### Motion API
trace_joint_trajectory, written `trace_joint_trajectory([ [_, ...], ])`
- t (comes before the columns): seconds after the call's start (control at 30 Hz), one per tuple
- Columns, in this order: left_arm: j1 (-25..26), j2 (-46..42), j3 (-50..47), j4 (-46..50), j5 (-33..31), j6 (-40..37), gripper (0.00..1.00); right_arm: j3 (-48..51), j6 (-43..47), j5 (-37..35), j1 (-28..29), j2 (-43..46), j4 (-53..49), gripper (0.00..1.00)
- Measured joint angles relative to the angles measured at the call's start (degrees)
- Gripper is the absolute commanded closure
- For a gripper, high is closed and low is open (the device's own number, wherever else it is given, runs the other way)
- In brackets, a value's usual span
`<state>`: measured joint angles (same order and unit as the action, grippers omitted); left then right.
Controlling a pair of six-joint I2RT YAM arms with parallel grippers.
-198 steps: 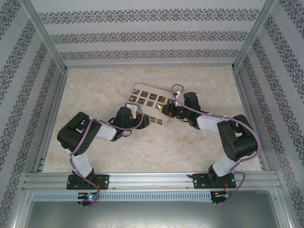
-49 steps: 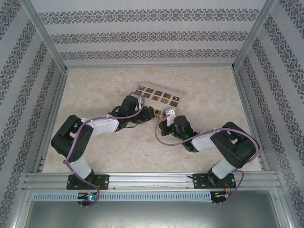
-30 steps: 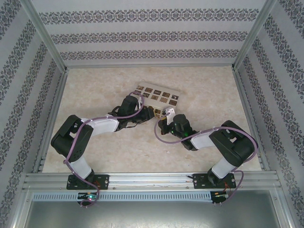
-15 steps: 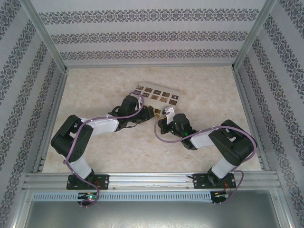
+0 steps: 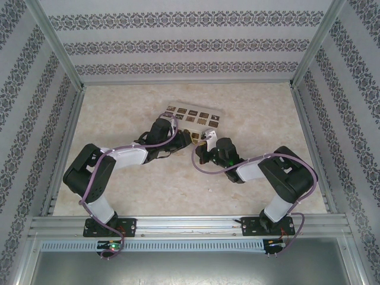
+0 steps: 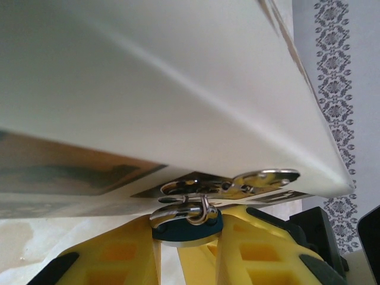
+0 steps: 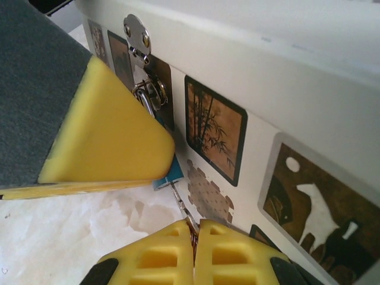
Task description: Unlock a padlock with a key
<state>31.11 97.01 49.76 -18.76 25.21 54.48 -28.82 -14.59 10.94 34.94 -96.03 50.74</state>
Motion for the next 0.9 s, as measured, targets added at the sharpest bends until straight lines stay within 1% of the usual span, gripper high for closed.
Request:
trace_joint_trajectory([
  [0.43,-1.3,-0.7,0.0,-1.6,-2.2,0.1,0.76,-7.1,0.0,4.4,-1.1,-3.4,-2.6,1.0],
  [0.73,-1.5,-0.7,0.0,-1.7,-3.0,0.1,0.76,-7.9,-0.1,5.1,-1.4,-4.3,-2.9,1.0],
  [0.9,-1.7,0.0,0.0,-2.1,-3.0,0.1,0.76,-7.9,-0.4,5.0,-1.4,-5.7,-1.1,1.0],
])
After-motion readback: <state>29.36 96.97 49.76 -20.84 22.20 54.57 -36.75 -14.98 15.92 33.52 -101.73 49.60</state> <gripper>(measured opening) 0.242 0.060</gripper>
